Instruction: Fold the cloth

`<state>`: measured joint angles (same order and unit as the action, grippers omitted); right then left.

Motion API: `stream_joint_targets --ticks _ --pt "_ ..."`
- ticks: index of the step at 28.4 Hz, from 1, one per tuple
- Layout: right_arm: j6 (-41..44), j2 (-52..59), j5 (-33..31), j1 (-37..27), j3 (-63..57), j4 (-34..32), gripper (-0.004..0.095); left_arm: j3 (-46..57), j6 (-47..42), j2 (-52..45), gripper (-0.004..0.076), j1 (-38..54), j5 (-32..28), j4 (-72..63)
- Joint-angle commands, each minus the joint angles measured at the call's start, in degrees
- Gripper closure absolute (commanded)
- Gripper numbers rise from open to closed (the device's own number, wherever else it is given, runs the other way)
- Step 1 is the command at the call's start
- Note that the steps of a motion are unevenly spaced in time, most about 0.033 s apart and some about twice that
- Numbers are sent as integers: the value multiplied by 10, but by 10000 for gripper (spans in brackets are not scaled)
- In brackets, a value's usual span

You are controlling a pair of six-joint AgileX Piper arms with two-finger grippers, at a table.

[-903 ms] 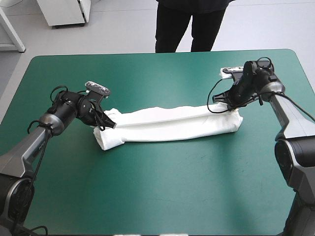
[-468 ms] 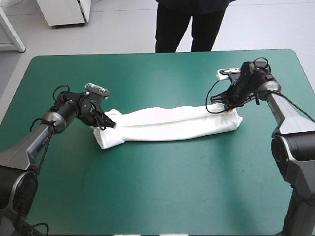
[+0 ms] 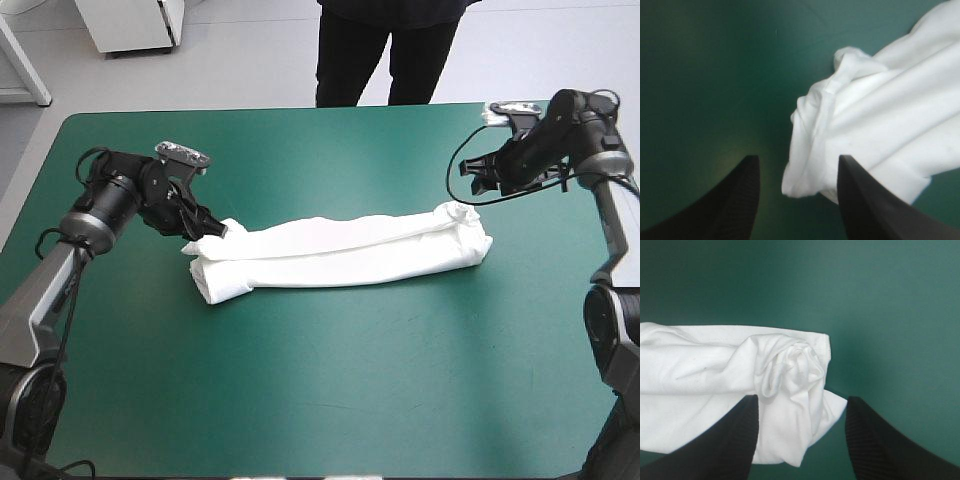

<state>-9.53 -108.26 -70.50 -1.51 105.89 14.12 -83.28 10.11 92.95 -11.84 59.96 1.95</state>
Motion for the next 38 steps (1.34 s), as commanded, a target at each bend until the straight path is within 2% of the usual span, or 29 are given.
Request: stream_joint_targets --ticks 1,4,7,9,13,24,34,38 --pt "-5 79 -10 -26 10 18 397 -55 -2 -61 363 1 19 -72" --pt "-5 125 -10 -43 -25 16 397 -68 37 -84 422 -1 14 -184" --pt "-16 175 -10 -53 -77 9 398 -69 86 -86 593 -9 10 -264" --pt "-20 210 -6 -57 -118 -5 398 -69 111 -84 747 -26 6 -275" --pt "-18 262 29 -57 -184 -44 398 -69 124 -65 746 -63 -23 -300" --pt "-23 282 68 -55 -224 -29 398 -83 235 90 746 -84 -51 -486" --pt "-29 242 86 -55 -220 -8 398 -241 210 214 746 -125 -8 -472" --pt "-29 221 96 -55 -217 -3 398 -257 176 252 746 -144 -3 -432"
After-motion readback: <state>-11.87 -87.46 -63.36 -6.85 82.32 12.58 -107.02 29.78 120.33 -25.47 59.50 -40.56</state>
